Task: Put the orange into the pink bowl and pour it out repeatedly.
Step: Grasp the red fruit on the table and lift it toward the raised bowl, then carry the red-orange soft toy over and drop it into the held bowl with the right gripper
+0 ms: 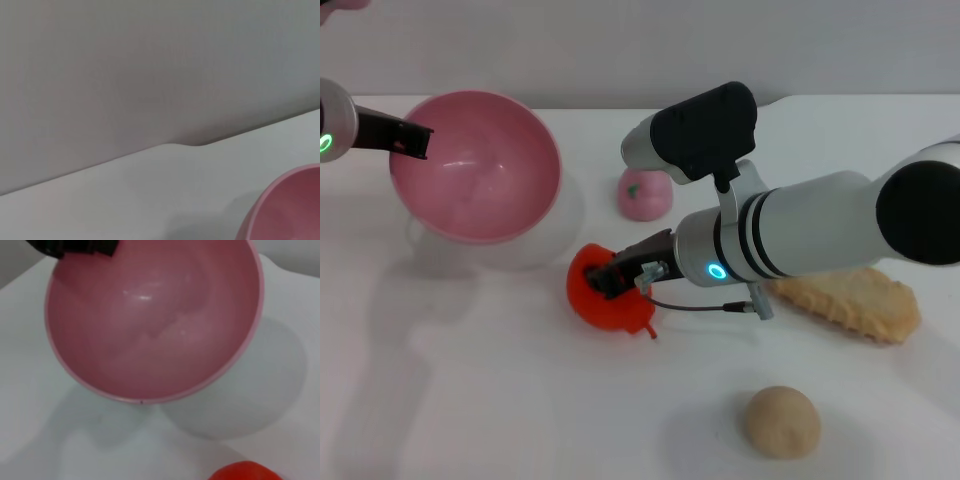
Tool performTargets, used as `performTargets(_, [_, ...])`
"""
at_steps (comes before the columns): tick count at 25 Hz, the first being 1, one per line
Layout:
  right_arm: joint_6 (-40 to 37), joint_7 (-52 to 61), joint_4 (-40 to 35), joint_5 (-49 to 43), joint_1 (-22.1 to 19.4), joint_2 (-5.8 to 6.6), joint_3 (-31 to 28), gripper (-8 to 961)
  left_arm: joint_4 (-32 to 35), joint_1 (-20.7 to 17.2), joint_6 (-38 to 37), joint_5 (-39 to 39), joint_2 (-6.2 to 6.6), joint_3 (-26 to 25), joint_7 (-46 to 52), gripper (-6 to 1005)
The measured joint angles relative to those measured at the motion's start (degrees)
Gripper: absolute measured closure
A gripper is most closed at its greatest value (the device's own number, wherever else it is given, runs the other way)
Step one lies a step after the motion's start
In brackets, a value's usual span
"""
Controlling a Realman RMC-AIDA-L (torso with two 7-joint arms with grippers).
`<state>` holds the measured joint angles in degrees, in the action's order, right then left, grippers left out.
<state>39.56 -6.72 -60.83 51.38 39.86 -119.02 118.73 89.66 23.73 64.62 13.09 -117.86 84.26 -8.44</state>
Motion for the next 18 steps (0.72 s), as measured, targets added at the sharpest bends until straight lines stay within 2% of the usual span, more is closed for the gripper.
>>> performTargets(1, [0.15,0.0,-0.18,-0.09,-0.03,0.01,-0.12,727,-0.03,0.04,-0.05,0.0,0.0,0.0,0.0,952])
performTargets(6, [1.04,0.02,-2.19,-1.22,-0.94,0.09,-0.71,772,-0.16,0.08,-0.18,0.01,0.0,0.01,-0.01,952])
performTargets(8, [2.36,0.14,-5.75,-2.49,-2.66,0.1,-1.47,789,-0.42,0.09,-0.2,-0.01,0.0,-0.01,-0.01,952])
performTargets(9, [4.09,0.34,-9.83,-4.21,-4.77,0.1,-2.44,797,-0.49,0.09,-0.2,0.0,0.0,-0.03,-0.01,952])
performTargets(10, [4.09,0.34,-9.83,-4.21,-4.77,0.1,-2.44,806,-0.59,0.09,-0.2,-0.06,0.0,-0.16,-0.01,952])
performTargets(18, [14.17,3.47,-30.0,-14.81,-14.73,-0.09,-5.93,845,-0.95,0.1,-0.58,-0.35,0.0,-0.69,-0.01,952])
